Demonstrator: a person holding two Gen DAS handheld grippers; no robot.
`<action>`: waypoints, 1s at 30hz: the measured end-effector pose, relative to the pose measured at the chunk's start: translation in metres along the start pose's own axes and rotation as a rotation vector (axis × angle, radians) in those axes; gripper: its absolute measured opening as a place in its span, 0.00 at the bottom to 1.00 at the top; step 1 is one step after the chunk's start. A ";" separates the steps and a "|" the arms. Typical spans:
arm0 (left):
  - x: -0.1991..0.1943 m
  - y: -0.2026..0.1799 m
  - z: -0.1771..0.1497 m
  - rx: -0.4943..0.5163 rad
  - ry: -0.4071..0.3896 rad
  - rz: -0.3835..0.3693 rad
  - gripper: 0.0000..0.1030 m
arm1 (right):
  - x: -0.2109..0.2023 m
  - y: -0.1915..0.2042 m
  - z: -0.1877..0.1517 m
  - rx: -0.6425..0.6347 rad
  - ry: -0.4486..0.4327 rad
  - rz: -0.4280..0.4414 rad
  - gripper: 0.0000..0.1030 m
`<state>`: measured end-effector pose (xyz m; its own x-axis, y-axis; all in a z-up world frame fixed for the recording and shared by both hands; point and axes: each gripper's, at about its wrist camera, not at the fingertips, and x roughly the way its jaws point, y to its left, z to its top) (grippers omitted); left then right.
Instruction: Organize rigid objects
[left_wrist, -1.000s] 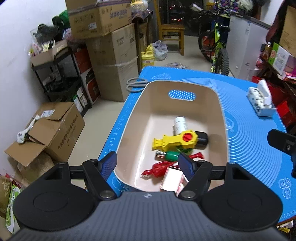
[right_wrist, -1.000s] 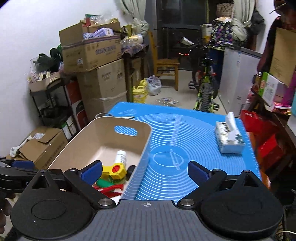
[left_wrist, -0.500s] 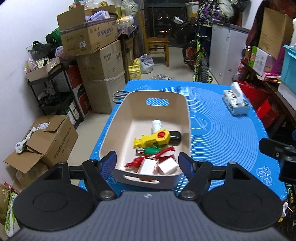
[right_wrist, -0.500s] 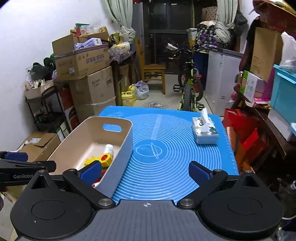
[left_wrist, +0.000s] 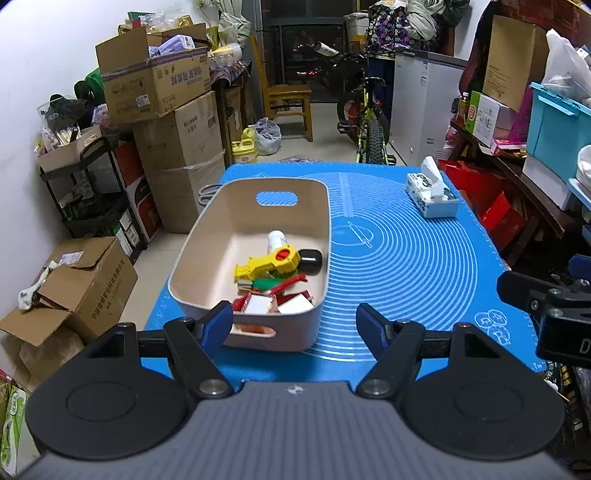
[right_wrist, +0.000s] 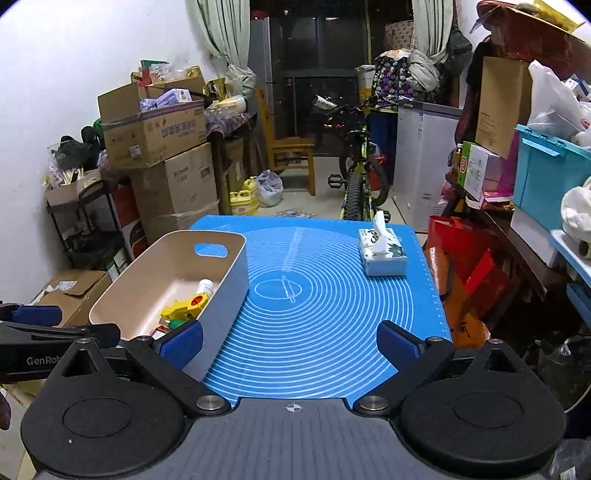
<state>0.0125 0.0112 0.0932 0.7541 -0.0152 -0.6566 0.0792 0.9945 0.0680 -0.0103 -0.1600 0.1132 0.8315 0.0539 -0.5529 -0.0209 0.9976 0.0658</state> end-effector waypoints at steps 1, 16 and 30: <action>0.000 -0.001 -0.002 0.000 0.001 -0.002 0.72 | -0.001 -0.001 -0.004 0.005 -0.002 0.001 0.97; 0.014 -0.011 -0.039 0.009 0.027 -0.004 0.72 | 0.005 0.000 -0.051 -0.032 -0.012 0.015 0.97; 0.024 -0.013 -0.066 0.021 0.009 0.001 0.72 | 0.014 -0.003 -0.090 -0.010 -0.004 0.006 0.97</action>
<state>-0.0131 0.0045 0.0272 0.7486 -0.0133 -0.6629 0.0920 0.9922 0.0839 -0.0488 -0.1583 0.0301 0.8336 0.0598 -0.5492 -0.0314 0.9976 0.0611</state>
